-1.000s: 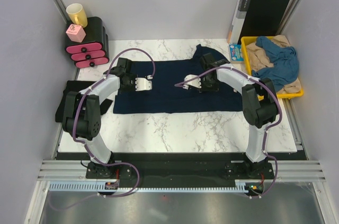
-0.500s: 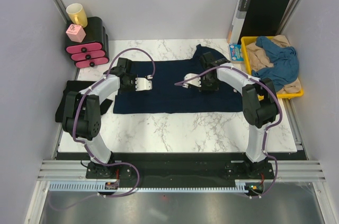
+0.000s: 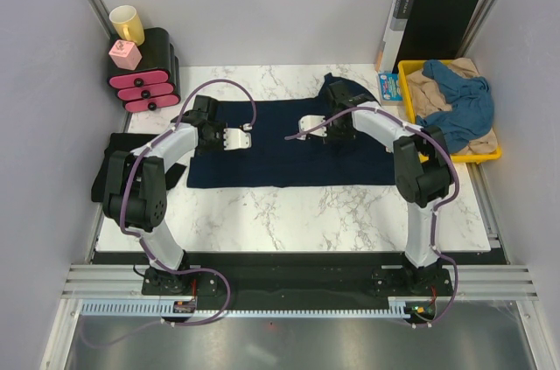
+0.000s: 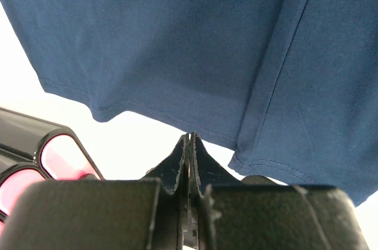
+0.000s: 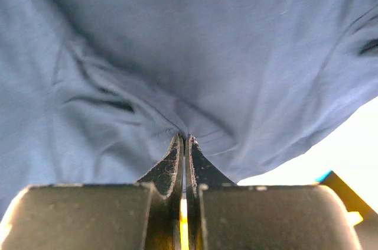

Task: Fold and stack the t-shirts
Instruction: Fold the flattened tshirt in 1/3 of the way

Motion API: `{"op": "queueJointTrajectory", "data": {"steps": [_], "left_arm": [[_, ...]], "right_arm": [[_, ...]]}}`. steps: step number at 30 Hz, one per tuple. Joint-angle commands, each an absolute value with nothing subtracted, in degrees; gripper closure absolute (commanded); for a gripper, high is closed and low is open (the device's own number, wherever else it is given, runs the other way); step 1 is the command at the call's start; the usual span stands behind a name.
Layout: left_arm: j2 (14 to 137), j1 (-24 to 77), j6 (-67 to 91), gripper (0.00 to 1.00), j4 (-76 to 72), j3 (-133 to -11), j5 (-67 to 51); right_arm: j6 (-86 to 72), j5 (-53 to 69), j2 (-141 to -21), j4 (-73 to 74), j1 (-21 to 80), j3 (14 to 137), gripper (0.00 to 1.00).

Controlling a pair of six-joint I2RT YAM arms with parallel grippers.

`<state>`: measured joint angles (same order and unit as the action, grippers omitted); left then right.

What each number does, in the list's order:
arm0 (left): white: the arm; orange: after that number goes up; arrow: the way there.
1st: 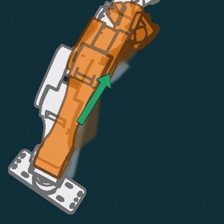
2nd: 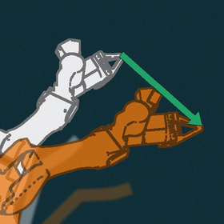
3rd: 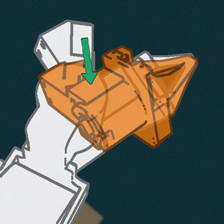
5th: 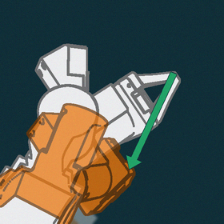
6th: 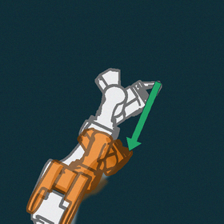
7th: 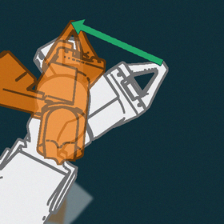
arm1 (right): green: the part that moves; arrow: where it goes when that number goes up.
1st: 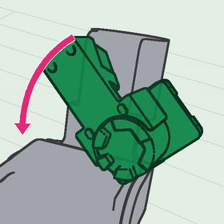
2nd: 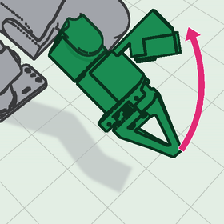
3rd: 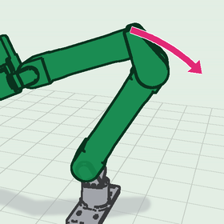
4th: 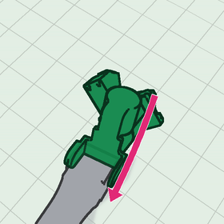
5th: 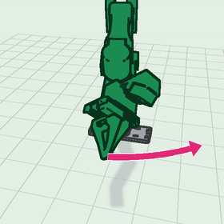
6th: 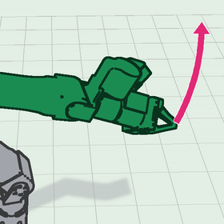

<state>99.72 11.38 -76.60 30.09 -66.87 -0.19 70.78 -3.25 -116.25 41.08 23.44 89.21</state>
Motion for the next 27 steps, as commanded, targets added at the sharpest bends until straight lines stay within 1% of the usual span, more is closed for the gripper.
{"op": "queueJointTrajectory", "data": {"steps": [1,10,21,23,24,25,27], "left_arm": [[97.91,11.60,-74.44,0.98,29.71,-67.68,-1.23],[98.09,11.60,-74.36,0.98,29.62,-67.67,-1.14],[99.67,11.69,-74.44,0.98,29.62,-69.08,-1.23],[100.02,11.69,-74.62,0.98,29.71,-69.17,-1.23],[100.11,11.69,-74.71,0.98,29.62,-69.34,-1.23],[100.19,11.78,-74.53,0.98,29.71,-69.43,-1.23],[100.46,11.78,-74.53,0.98,29.71,-69.61,-1.32]], "right_arm": [[73.47,-5.97,-118.47,37.00,24.52,93.33,1.00],[74.88,-6.15,-121.73,35.33,26.28,97.03,1.00],[75.32,-6.15,-123.22,33.05,27.86,96.86,0.99],[75.06,-6.24,-123.31,31.74,27.86,96.68,0.95],[74.80,-6.33,-123.40,31.03,28.04,96.42,0.91],[74.36,-6.33,-123.40,30.33,28.04,96.33,0.82],[73.48,-6.94,-123.49,27.43,28.30,95.63,0.71]]}}
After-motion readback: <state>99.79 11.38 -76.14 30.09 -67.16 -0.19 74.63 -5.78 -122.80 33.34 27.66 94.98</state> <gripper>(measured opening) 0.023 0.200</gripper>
